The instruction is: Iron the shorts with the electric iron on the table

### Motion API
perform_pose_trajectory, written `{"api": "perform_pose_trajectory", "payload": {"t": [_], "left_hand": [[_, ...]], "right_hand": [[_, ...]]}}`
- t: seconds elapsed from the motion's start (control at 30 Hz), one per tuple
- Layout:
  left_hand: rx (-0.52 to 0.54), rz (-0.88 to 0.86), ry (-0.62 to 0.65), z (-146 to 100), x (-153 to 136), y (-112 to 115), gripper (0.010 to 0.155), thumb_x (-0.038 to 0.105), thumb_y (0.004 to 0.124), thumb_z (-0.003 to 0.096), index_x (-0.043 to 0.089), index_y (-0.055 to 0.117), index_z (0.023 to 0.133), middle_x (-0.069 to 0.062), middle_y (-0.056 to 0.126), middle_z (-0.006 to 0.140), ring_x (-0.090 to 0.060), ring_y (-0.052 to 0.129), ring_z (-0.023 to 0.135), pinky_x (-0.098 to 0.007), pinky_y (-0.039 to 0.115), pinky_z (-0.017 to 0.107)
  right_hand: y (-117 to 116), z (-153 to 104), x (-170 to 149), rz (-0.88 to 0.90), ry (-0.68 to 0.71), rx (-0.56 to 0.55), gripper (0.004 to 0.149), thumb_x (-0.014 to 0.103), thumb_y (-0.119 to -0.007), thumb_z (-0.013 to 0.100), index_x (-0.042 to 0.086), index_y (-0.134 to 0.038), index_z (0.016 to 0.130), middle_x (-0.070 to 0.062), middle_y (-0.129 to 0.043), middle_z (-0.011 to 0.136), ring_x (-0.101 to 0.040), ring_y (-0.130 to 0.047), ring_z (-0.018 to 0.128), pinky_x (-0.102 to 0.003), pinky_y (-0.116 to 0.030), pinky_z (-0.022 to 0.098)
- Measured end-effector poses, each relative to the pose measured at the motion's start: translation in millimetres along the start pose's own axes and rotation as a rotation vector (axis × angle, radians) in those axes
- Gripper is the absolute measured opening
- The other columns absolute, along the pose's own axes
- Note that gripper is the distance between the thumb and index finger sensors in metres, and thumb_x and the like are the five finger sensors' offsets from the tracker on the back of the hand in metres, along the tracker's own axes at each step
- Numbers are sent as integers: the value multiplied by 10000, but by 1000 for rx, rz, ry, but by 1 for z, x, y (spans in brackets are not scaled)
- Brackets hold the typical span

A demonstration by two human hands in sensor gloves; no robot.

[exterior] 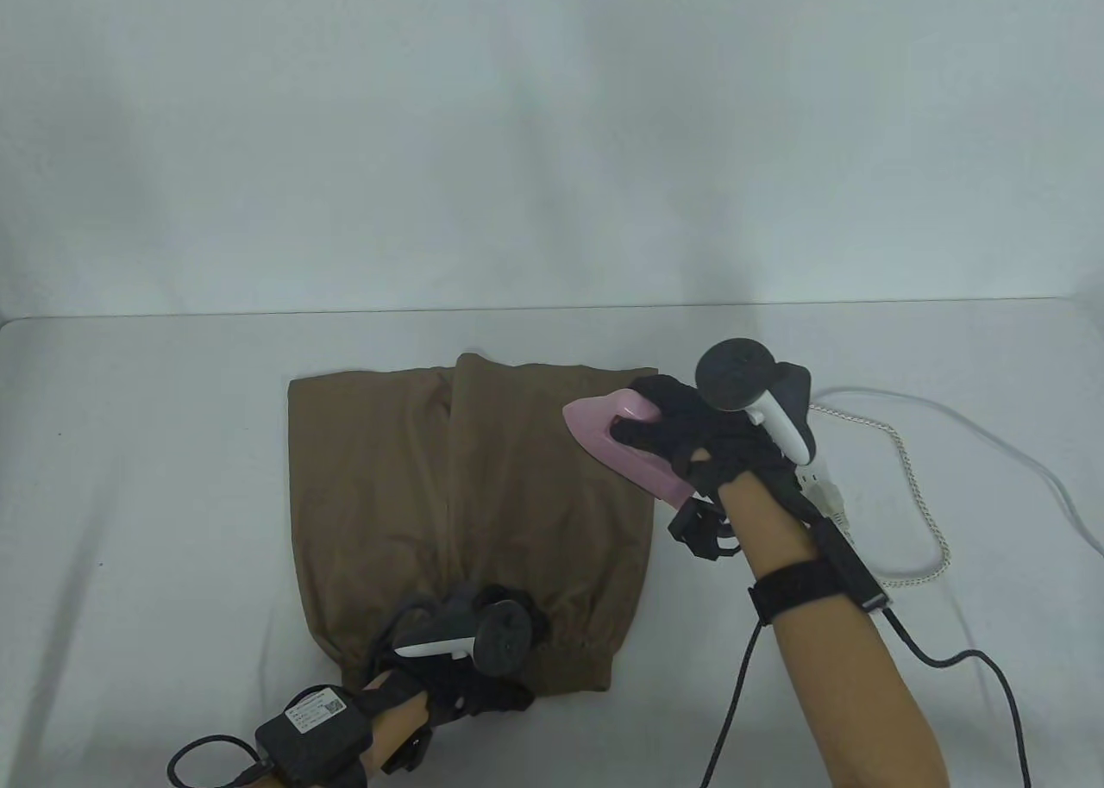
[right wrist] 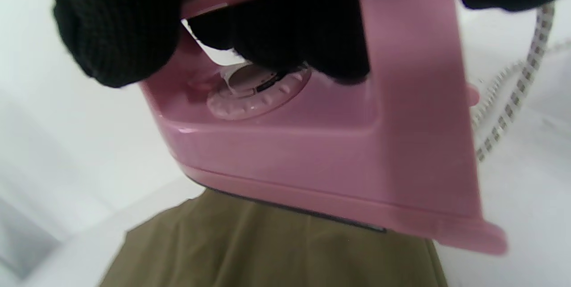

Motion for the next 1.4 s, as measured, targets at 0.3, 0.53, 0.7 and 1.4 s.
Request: {"api": "perform_pose_trajectory", "payload": {"t": [0.3, 0.53, 0.7, 1.4], "left_hand": [[5, -18, 3, 0, -1, 1, 872, 625, 713, 465, 318, 253, 1140, -20, 193, 1214, -339, 225, 1126, -639, 340, 784], [4, -28, 5, 0, -2, 2, 876, 625, 714, 466, 315, 252, 1142, -19, 189, 1213, -336, 217, 1124, -639, 331, 783], [4, -25, 8, 0, -2, 2, 875, 628, 712, 466, 318, 249, 1141, -19, 187, 1213, -336, 217, 1124, -637, 332, 783], [-5, -41, 7, 0, -4, 3, 877, 629, 711, 467, 327, 236, 1139, -10, 169, 1211, -327, 193, 1122, -632, 311, 784]], "right_hand": [[-34, 65, 65, -296, 108, -89, 663, 606, -931, 340, 418, -767, 954, 113, -955, 710, -163, -993, 557, -552, -821, 368], [-76, 112, 88, -390, 154, -118, 662, 595, -940, 325, 432, -769, 944, 126, -949, 713, -162, -984, 574, -555, -811, 396], [-103, 139, 91, -355, 152, -54, 663, 593, -932, 329, 445, -755, 950, 125, -942, 723, -164, -975, 588, -558, -800, 412], [-137, 165, 79, -276, 98, 159, 658, 564, -853, 380, 435, -692, 1005, 86, -912, 783, -201, -932, 652, -583, -758, 463]]}}
Point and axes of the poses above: the tracker on the back of each hand, its own x axis roughly to the thumb side, its own z axis roughly from the wrist to the fingertips, y = z × x, the point moved 5 cm from there along z, roughly from the wrist to the fingertips
